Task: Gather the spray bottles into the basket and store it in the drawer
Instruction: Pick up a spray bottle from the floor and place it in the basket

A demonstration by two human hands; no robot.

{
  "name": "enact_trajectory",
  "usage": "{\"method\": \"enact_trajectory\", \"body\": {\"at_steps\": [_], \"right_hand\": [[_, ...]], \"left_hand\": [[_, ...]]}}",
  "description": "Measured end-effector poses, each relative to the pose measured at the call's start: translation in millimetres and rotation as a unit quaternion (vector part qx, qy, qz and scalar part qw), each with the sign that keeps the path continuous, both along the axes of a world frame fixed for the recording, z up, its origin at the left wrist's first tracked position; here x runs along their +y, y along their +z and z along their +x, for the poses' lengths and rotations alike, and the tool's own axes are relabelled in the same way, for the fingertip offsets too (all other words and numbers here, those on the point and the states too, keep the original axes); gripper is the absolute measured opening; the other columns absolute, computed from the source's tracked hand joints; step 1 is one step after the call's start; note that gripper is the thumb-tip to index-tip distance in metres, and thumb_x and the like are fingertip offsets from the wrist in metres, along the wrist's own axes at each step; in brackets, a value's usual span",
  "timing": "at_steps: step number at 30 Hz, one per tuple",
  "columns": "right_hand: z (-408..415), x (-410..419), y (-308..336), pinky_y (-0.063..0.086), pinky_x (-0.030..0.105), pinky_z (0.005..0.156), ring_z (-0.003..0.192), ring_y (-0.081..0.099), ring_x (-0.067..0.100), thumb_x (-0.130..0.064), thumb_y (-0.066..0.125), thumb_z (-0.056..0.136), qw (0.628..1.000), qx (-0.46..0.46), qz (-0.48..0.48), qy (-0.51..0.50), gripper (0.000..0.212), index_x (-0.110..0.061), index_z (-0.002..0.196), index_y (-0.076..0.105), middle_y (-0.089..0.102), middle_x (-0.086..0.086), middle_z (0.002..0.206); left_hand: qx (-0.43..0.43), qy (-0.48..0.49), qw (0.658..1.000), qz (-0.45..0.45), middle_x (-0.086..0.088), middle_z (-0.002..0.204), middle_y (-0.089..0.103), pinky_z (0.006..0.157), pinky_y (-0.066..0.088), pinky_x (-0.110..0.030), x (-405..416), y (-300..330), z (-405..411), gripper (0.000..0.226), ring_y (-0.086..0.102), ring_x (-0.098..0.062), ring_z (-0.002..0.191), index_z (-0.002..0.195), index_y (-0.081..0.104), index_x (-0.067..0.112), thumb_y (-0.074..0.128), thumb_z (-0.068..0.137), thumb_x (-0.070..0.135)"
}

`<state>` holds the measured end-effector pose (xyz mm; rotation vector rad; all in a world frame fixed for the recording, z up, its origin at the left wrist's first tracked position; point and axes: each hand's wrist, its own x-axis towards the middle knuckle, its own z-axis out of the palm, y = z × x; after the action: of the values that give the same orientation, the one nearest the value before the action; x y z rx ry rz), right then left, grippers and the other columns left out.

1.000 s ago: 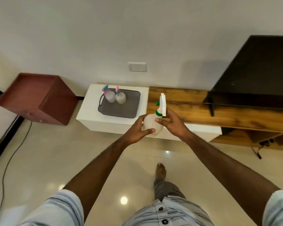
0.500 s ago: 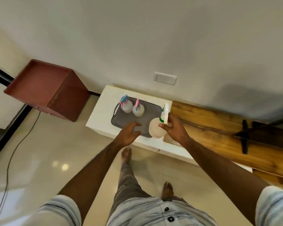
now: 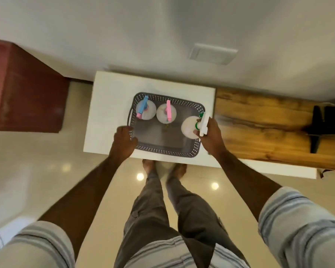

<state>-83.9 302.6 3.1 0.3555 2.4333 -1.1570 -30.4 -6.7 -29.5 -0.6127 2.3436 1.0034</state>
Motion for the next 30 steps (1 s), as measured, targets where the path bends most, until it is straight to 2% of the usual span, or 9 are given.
{"method": "enact_trajectory", "body": {"at_steps": [2,5,9,15,17,21,23,26,30], "right_hand": [[-8,-5,-15,0.047,0.044,0.102,0.119,0.056,0.033,-0.005,0.076,0.08,1.0,0.005,0.002,-0.005,0.054,-0.01,0.129,0.052,0.057,0.018,0.126],[-22,-7,-41,0.045,0.036,0.097,0.115,0.056,0.031,-0.008,0.077,0.08,0.999,0.022,0.023,0.005,0.052,-0.007,0.127,0.055,0.056,0.016,0.121],[-34,-10,-64,0.042,0.024,0.089,0.11,0.056,0.025,-0.008,0.076,0.08,0.998,0.042,0.036,0.003,0.051,-0.006,0.127,0.057,0.054,0.013,0.118],[-38,-14,-78,0.033,0.004,0.086,0.105,0.05,0.014,-0.003,0.078,0.076,0.998,0.056,0.038,0.015,0.058,-0.004,0.13,0.057,0.054,0.015,0.121],[-40,-15,-80,0.031,-0.002,0.082,0.108,0.052,0.02,-0.002,0.079,0.074,0.997,0.062,0.045,0.02,0.058,-0.002,0.128,0.058,0.055,0.018,0.121],[-39,-17,-74,0.036,0.013,0.091,0.115,0.052,0.027,0.002,0.078,0.072,0.998,0.039,0.051,0.014,0.063,-0.003,0.131,0.054,0.056,0.017,0.125],[-36,-17,-66,0.038,0.021,0.094,0.12,0.05,0.031,0.006,0.074,0.072,0.998,0.027,0.055,0.013,0.067,-0.002,0.134,0.051,0.053,0.019,0.127],[-25,-14,-45,0.036,0.019,0.095,0.123,0.046,0.03,0.01,0.068,0.072,0.999,0.003,0.039,-0.019,0.07,-0.003,0.137,0.047,0.049,0.02,0.13],[16,-1,-1,0.033,0.03,0.101,0.129,0.041,0.035,0.006,0.066,0.075,0.997,-0.017,0.058,-0.041,0.07,-0.006,0.14,0.043,0.045,0.018,0.137]], "left_hand": [[0.025,-0.012,0.999,-0.033,-0.019,0.148,0.042,0.11,0.035,-0.045,-6,-17,-11,0.057,0.041,-0.036,0.136,0.141,0.044,0.007,0.065,0.089,0.015],[0.018,-0.037,0.999,-0.028,-0.022,0.161,0.024,0.122,0.019,-0.046,-11,-42,-31,0.074,0.021,-0.036,0.15,0.153,0.026,0.005,0.064,0.091,0.014],[0.001,-0.054,0.998,0.014,-0.023,0.15,0.037,0.112,0.04,-0.055,-10,-60,-46,0.074,0.04,-0.039,0.138,0.15,0.027,0.003,0.067,0.088,0.009],[0.019,-0.084,0.996,-0.023,-0.018,0.157,0.029,0.111,0.043,-0.053,-7,-69,-44,0.078,0.039,-0.036,0.14,0.152,0.021,0.006,0.067,0.09,0.011],[0.017,-0.093,0.995,-0.027,-0.018,0.157,0.028,0.11,0.044,-0.053,-9,-71,-43,0.079,0.039,-0.036,0.14,0.153,0.019,0.007,0.067,0.09,0.013],[0.003,-0.113,0.991,-0.07,-0.017,0.164,0.022,0.115,0.036,-0.052,-11,-66,-39,0.084,0.032,-0.038,0.147,0.156,0.017,0.007,0.068,0.091,0.019],[0.022,-0.14,0.982,-0.122,-0.018,0.162,0.027,0.114,0.035,-0.055,-8,-55,-34,0.078,0.032,-0.04,0.146,0.152,0.028,0.005,0.07,0.088,0.02],[0.069,-0.206,0.957,-0.191,-0.02,0.147,0.047,0.108,0.041,-0.058,-3,-35,-20,0.056,0.042,-0.04,0.138,0.134,0.05,0.005,0.071,0.084,0.019],[0.092,-0.353,0.921,-0.135,-0.013,0.129,0.058,0.096,0.048,-0.045,19,9,-4,0.035,0.054,-0.033,0.121,0.118,0.059,0.01,0.068,0.085,0.019]]}}
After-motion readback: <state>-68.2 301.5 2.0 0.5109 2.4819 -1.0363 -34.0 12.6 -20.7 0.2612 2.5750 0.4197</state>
